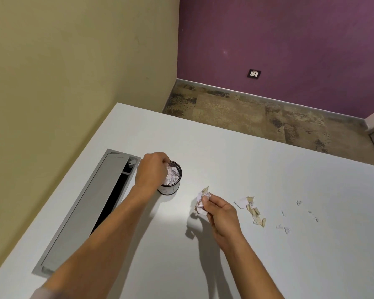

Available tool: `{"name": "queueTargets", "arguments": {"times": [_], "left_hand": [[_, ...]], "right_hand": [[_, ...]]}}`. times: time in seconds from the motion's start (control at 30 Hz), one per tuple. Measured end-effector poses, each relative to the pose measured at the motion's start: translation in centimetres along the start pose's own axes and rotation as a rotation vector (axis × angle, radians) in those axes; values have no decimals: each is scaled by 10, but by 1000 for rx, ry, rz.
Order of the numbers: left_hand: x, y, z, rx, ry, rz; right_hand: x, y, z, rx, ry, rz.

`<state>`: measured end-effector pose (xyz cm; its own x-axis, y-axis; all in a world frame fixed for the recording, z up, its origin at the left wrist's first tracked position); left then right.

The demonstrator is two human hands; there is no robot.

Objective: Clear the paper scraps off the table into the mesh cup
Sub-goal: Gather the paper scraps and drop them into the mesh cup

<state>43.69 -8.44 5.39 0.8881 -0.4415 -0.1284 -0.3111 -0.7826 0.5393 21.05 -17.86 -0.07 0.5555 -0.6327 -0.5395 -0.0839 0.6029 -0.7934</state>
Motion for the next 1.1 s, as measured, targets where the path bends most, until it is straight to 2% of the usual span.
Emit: {"name": "queueTargets", "arguments": {"times": [0.07, 0.13, 0.2, 0.27, 0.37, 0.47, 0.57, 0.67, 0.83, 0.93, 1.1], "left_hand": [[-21, -8, -26, -151, 233, 1], [-49, -16, -34, -261, 394, 51], [-77, -25, -22, -309, 476, 122], [-100, -41, 1, -277, 495, 121], [-122, -65, 53, -184, 336, 116], [-148, -73, 112, -87, 50, 282], [-166, -84, 152, 93, -105, 397], [-164, -87, 162, 204, -159, 386], [-163, -89, 165, 173, -190, 348], [-163, -92, 168, 194, -204, 328], [-162, -94, 169, 179, -214, 304]], "right_hand": [[2, -4, 9, 2, -18, -4], [5, -6, 18, 8, -30, -8], [8, -8, 27, 12, -25, -21], [14, -11, 33, -23, -12, -49], [23, -15, 42, -123, -11, -109], [32, -23, 54, -258, -17, -182], [41, -32, 70, -484, -21, -282], [49, -43, 91, -709, -12, -399], [57, -40, 135, -1019, -137, -503], [58, -24, 151, -1213, -236, -474], [64, -5, 152, -1254, -265, -301]]}}
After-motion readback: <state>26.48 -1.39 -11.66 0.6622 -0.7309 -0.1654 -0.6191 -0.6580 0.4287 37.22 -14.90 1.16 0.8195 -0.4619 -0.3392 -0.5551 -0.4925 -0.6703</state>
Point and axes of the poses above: each hand's wrist, its own x-axis towards the middle knuckle, its own z-axis out of the palm, y = z × x, the point moved 9 cm from there along x, towards the middle knuckle, and after that the axes turned 5 degrees about -z, right-handed, at the moved point
